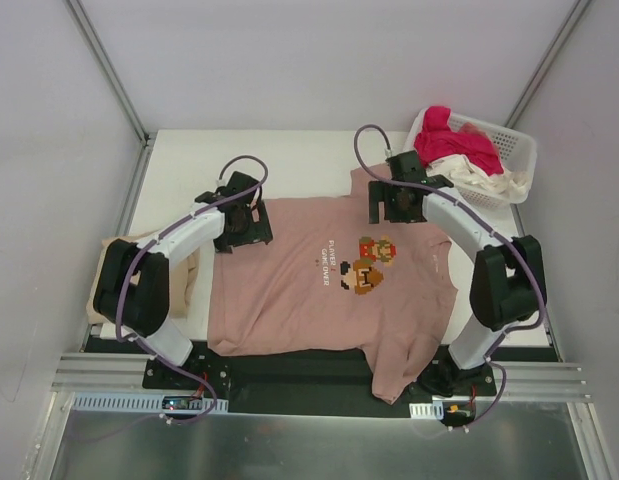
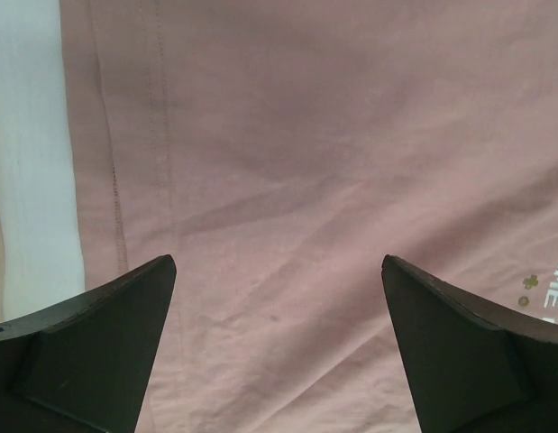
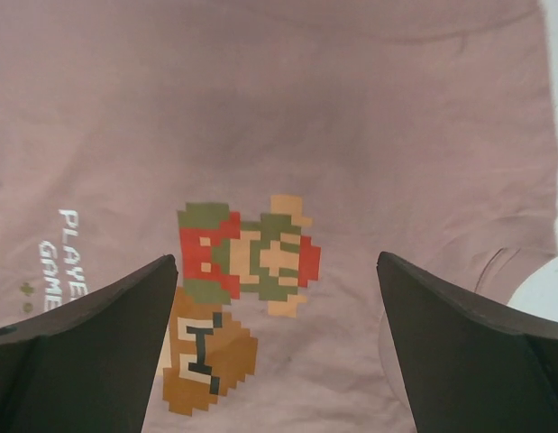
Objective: Fold and stack the t-shirts
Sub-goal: Flatten out the tshirt
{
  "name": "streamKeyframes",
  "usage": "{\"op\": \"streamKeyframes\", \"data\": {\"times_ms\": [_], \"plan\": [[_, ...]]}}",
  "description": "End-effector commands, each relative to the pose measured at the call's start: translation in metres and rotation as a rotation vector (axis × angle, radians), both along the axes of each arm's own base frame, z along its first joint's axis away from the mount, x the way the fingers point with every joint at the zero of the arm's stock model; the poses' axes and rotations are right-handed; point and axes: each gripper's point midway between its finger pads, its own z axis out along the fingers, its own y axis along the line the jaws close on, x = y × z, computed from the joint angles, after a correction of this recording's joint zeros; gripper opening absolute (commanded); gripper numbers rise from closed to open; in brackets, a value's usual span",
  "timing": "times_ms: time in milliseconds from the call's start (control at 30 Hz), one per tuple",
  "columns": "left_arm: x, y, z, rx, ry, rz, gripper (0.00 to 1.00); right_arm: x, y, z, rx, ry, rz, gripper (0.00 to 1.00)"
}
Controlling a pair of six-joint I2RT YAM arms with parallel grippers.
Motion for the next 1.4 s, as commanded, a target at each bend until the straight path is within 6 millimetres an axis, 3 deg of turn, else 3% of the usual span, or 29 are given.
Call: {"op": "streamKeyframes", "data": {"times_ms": [0,167,200,267,333,367,400,433,500,533,567,600,633,667,700,733,767,800,833,900,1000,1033,1133,1167,1233,1267,1300,1333,1367], "plan": [[0.009,0.0,-0.014,-0.015,0.014,0.038,0.99,-0.009,0.003,-0.026,0.011,0.092,-0.021,0.97],[0.024,0.011,-0.045,-0.007,0.104,0.07,0.99,-0.007,0.009,-0.062,0.008,0.204,-0.058,0.97],[0.026,0.014,-0.054,-0.005,0.13,0.076,0.99,0.0,0.011,-0.061,0.012,0.203,-0.06,0.97],[0.034,0.019,-0.057,-0.014,0.137,0.087,0.99,-0.003,0.011,-0.079,-0.013,0.278,-0.062,0.97],[0.045,0.022,-0.06,-0.022,0.14,0.096,0.99,0.008,0.013,-0.079,-0.024,0.283,-0.07,0.97],[0.049,0.023,-0.06,-0.022,0.139,0.091,0.99,0.011,0.014,-0.09,-0.027,0.31,-0.07,0.97],[0.052,0.025,-0.069,-0.021,0.159,0.093,0.99,0.022,0.021,-0.085,0.005,0.299,-0.063,0.97],[0.064,0.029,-0.065,-0.032,0.142,0.098,0.99,0.027,0.023,-0.085,0.018,0.307,-0.065,0.97],[0.072,0.029,-0.075,-0.056,0.166,0.102,0.99,0.035,0.03,-0.098,0.054,0.348,-0.053,0.97],[0.085,0.03,-0.069,-0.064,0.145,0.103,0.99,0.052,0.036,-0.087,0.077,0.315,-0.046,0.97],[0.092,0.036,-0.068,-0.066,0.138,0.116,0.99,0.058,0.037,-0.1,0.078,0.337,-0.044,0.97],[0.095,0.039,-0.073,-0.064,0.148,0.123,0.99,0.066,0.042,-0.099,0.097,0.332,-0.028,0.97],[0.106,0.036,-0.066,-0.091,0.131,0.118,0.99,0.084,0.047,-0.086,0.117,0.297,-0.018,0.97],[0.113,0.042,-0.065,-0.102,0.126,0.127,0.99,0.091,0.051,-0.098,0.119,0.316,-0.011,0.97],[0.117,0.042,-0.07,-0.109,0.137,0.127,0.99,0.098,0.057,-0.097,0.141,0.312,0.002,0.97],[0.131,0.044,-0.063,-0.116,0.105,0.122,0.99,0.104,0.056,-0.099,0.148,0.316,-0.001,0.97],[0.136,0.043,-0.062,-0.13,0.104,0.115,0.99,0.121,0.063,-0.097,0.167,0.282,0.007,0.97],[0.141,0.044,-0.07,-0.151,0.12,0.111,0.99,0.126,0.066,-0.096,0.187,0.274,0.014,0.97],[0.157,0.043,-0.06,-0.163,0.082,0.104,0.99,0.136,0.065,-0.095,0.205,0.252,0.005,0.97],[0.165,0.043,-0.064,-0.163,0.092,0.096,0.99,0.146,0.068,-0.093,0.234,0.223,0.013,0.97],[0.188,0.04,-0.047,-0.17,0.035,0.078,0.99,0.164,0.067,-0.077,0.255,0.143,0.031,0.97],[0.199,0.037,-0.031,-0.186,-0.005,0.064,0.99,0.168,0.067,-0.069,0.257,0.122,0.036,0.97],[0.206,0.028,0.005,-0.228,-0.07,0.039,0.99,0.168,0.07,-0.036,0.258,0.062,0.095,0.97],[0.204,0.025,0.014,-0.24,-0.083,0.029,0.99,0.167,0.07,-0.012,0.261,0.022,0.107,0.97],[0.193,0.022,0.045,-0.242,-0.13,0.017,0.99,0.155,0.067,0.002,0.234,0.01,0.127,0.97],[0.186,0.017,0.053,-0.222,-0.143,0.01,0.99,0.147,0.067,0.034,0.231,-0.041,0.142,0.97],[0.168,0.017,0.068,-0.211,-0.158,0.008,0.99,0.138,0.066,0.042,0.204,-0.052,0.153,0.97],[0.157,0.016,0.075,-0.201,-0.165,0.008,0.99,0.122,0.063,0.034,0.181,-0.019,0.153,0.97],[0.145,0.014,0.079,-0.166,-0.174,0.012,0.99,0.107,0.061,0.059,0.177,-0.056,0.159,0.97]]}}
